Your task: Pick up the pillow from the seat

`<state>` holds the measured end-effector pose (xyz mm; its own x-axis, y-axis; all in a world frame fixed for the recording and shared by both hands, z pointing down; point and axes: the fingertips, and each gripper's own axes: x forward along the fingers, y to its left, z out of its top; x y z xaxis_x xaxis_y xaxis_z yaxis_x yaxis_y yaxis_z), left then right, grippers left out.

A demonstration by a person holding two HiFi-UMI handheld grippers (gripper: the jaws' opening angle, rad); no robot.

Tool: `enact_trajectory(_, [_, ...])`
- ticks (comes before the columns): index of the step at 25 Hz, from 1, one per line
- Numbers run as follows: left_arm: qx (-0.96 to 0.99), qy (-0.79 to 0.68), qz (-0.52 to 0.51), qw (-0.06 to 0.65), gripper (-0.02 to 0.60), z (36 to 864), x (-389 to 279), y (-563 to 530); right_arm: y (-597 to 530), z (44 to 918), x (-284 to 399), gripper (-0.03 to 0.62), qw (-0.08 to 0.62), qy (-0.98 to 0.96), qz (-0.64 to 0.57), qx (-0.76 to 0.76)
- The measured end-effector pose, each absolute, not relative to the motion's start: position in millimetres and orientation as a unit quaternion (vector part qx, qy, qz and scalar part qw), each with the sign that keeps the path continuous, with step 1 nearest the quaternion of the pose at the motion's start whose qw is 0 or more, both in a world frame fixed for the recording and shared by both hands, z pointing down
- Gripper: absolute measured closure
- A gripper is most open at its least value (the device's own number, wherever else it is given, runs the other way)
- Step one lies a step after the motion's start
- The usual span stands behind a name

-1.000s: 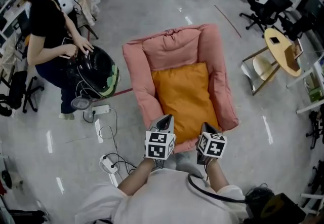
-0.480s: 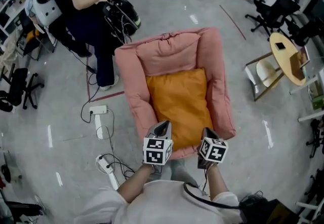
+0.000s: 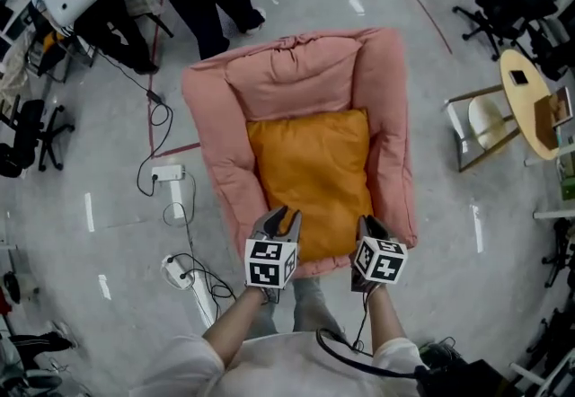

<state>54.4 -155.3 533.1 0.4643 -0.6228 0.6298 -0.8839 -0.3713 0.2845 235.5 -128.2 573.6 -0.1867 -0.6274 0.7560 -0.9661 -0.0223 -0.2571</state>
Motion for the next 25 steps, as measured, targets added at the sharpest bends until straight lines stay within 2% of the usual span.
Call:
enact_trajectory(2, [0.79, -0.476, 0.223, 0.314, 0.449, 549, 54, -159, -138, 585, 236, 0.512, 0.225, -0.67, 0.393, 0.589])
enact_trajectory(10, [0.758, -0.503, 0.231, 0.346, 0.405, 606, 49, -180, -172, 636, 239, 0.471, 0.25, -0.683, 0.4, 0.558])
enact_trajectory(25, [0.68, -0.554, 0.262, 0.402, 0.333, 706, 14, -191, -216, 719, 233, 0.346, 0.296, -0.691, 0.404, 0.52])
